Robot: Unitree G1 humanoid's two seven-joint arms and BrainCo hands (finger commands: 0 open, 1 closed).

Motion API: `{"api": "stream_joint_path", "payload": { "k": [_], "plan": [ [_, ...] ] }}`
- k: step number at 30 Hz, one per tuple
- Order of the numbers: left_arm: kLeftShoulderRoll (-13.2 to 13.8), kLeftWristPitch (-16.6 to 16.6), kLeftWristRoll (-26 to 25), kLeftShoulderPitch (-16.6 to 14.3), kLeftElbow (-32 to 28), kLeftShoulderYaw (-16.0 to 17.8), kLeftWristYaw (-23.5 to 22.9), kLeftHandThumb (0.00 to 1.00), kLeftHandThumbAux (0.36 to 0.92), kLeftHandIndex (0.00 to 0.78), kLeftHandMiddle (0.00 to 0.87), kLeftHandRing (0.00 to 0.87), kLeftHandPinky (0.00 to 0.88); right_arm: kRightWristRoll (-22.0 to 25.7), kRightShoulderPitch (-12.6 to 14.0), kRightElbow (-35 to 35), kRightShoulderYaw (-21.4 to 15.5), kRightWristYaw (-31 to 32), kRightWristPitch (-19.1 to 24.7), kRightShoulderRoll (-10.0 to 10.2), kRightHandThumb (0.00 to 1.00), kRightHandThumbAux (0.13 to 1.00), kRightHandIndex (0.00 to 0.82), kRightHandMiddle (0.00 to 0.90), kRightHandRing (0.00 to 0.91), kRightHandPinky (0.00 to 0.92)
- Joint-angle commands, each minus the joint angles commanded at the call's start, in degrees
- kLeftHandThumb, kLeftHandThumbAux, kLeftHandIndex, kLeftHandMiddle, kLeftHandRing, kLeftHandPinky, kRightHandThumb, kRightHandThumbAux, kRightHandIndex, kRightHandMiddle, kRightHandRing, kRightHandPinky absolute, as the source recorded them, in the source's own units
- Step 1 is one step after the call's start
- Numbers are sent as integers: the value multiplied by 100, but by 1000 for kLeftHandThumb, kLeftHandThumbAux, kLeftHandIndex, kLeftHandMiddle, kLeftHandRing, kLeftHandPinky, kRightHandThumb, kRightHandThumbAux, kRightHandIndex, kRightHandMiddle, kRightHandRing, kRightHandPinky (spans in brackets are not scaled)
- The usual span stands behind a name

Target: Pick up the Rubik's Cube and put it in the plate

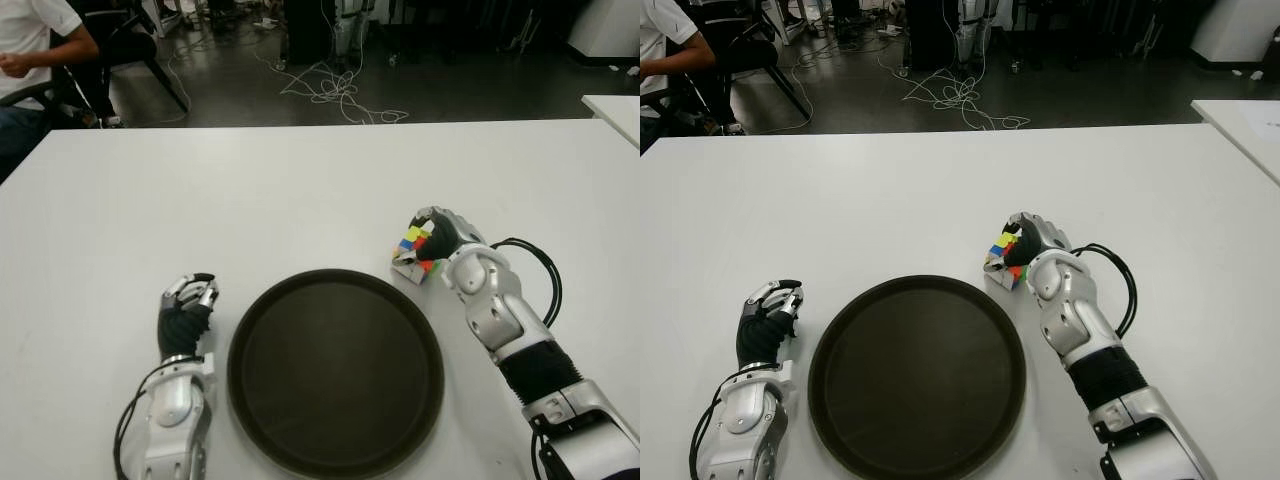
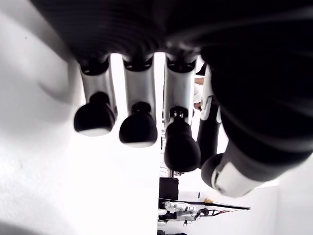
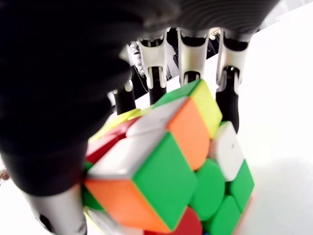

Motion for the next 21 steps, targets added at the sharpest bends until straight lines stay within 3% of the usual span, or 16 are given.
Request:
{"api": "stream_joint_path", "payload": {
  "k": [7, 13, 21],
  "plan": [
    [0, -15, -45, -4, 20, 18, -30, 713, 703, 445, 792, 822, 820, -7, -34, -27, -4, 45, 116, 18, 0, 823, 558, 722, 783, 771],
    [-3, -6, -48, -11, 29, 30, -16, 712, 703, 445, 791, 821, 820, 56, 11, -106, -95, -72, 126, 71, 0, 825, 522, 771, 814, 815],
    [0, -26, -16, -13, 34, 19, -4, 712, 703, 445, 797, 827, 827, 223, 97, -143, -313, -446, -198, 123, 0, 847, 570, 762, 797, 786]
  ]
}}
